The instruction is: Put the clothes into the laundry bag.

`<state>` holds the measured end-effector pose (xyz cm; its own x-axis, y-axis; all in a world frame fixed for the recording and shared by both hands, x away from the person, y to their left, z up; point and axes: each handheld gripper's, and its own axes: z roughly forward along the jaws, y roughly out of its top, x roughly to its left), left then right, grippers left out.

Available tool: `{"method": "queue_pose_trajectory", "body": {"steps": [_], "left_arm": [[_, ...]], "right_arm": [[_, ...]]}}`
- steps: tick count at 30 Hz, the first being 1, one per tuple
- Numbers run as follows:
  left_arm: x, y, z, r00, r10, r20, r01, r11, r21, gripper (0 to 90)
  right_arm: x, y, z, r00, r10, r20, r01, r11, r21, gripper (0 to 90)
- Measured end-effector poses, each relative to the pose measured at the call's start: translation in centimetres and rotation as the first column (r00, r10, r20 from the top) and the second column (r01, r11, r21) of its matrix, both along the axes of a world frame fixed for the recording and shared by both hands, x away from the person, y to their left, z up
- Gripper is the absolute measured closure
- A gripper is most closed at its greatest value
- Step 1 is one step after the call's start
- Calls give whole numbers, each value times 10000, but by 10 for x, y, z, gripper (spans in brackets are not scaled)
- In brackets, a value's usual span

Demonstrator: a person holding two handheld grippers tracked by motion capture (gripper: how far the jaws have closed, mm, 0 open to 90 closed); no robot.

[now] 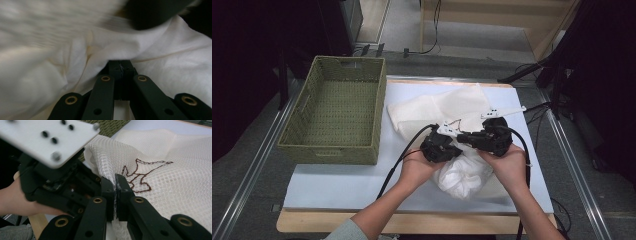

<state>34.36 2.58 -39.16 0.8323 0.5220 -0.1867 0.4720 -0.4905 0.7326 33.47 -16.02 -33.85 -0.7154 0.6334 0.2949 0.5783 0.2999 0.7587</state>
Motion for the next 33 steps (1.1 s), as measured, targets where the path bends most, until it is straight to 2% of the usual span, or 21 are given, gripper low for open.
{"method": "queue_pose_trajectory", "body": {"steps": [4, 5, 7, 11, 13, 20, 22, 28, 30, 31, 33], "left_arm": [[11, 4, 4, 9999, 160, -7, -160, 9999, 24, 900], [14, 4, 6, 9998, 173, 41, -174, 9997, 184, 900], [20, 6, 9, 9996, 284, 83, -285, 9995, 113, 900], [26, 11, 11, 9986, 531, 25, -531, 9986, 67, 900], [28, 14, 10, 9986, 502, -157, -503, 9987, -56, 900], [24, 20, 14, 9987, 242, -442, -251, 9995, -190, 900], [21, 22, 17, 9990, 136, -420, -144, 9997, -198, 900], [9, 29, 25, 9987, -190, -465, 186, 9998, -82, 900], [6, 32, 26, 9978, -342, -574, 336, 9994, -106, 900], [4, 35, 27, 9967, -406, -697, 389, 9989, -255, 900], [1, 39, 29, 9965, -509, -658, 494, 9985, -240, 900]], "right_arm": [[-3, -2, 7, 10000, 20, 68, -21, 9998, 172, 883], [-4, -2, 8, 10000, 20, 96, -22, 9997, 225, 883], [-6, -2, 12, 9999, 1, 171, -5, 9997, 231, 883], [-4, -4, 9, 9997, -98, 227, 95, 9999, 133, 883], [0, -6, 4, 9998, -122, 171, 120, 9998, 131, 882], [9, -9, -13, 9997, -242, -71, 240, 9995, -182, 882], [11, -9, -16, 9996, -260, -102, 257, 9993, -285, 882], [13, -8, -21, 9995, -265, -190, 258, 9990, -365, 881], [13, -8, -21, 9994, -272, -195, 264, 9990, -359, 881], [13, -8, -21, 9995, -268, -195, 261, 9990, -364, 881], [14, -9, -22, 9995, -229, -220, 222, 9992, -346, 881]]}}
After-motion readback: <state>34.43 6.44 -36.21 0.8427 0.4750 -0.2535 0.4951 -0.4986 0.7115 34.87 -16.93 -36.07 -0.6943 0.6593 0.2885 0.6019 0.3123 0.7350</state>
